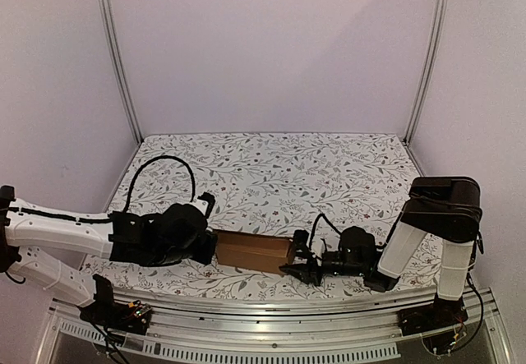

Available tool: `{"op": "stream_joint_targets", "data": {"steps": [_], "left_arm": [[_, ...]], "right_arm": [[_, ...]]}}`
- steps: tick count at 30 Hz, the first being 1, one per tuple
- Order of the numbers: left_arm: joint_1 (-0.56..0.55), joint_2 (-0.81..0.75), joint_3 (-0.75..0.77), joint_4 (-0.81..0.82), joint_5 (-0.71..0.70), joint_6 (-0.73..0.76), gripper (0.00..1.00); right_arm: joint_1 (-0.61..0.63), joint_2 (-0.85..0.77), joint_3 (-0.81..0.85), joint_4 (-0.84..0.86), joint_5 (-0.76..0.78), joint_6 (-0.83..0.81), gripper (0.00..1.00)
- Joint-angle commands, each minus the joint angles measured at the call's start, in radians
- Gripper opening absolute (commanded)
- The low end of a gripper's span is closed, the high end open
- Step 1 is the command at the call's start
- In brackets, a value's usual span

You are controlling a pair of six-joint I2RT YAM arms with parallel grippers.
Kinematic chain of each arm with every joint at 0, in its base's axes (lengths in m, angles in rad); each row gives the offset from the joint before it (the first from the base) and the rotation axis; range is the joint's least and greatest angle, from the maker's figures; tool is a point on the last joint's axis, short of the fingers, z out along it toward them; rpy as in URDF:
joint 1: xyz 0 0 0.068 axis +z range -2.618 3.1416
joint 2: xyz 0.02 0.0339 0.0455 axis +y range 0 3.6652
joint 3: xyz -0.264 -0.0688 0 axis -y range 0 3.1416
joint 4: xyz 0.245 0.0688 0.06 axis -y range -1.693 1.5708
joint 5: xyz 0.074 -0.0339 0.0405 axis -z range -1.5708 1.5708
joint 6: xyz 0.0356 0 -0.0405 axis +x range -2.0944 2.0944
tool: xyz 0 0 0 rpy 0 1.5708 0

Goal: Fold the paper box

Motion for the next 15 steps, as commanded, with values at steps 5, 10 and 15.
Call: {"op": "stream_joint_targets", "data": {"steps": [5, 10, 15], "left_arm": [[-0.087, 0.094, 0.021, -0.164, 0.010, -0.019, 0.00], [-0.091, 0.103, 0.025, -0.163, 0.005, -0.035, 0.00], [-0.091, 0.105, 0.035, -0.165, 0.002, -0.037, 0.00]], "right_arm": [[-0.022, -0.010, -0.009, 0.028, 0.130, 0.059, 0.53], [-0.022, -0.039, -0.012, 0.018, 0.136, 0.080, 0.68], [-0.023, -0.111, -0.024, -0.072, 0.129, 0.099, 0.81]]}}
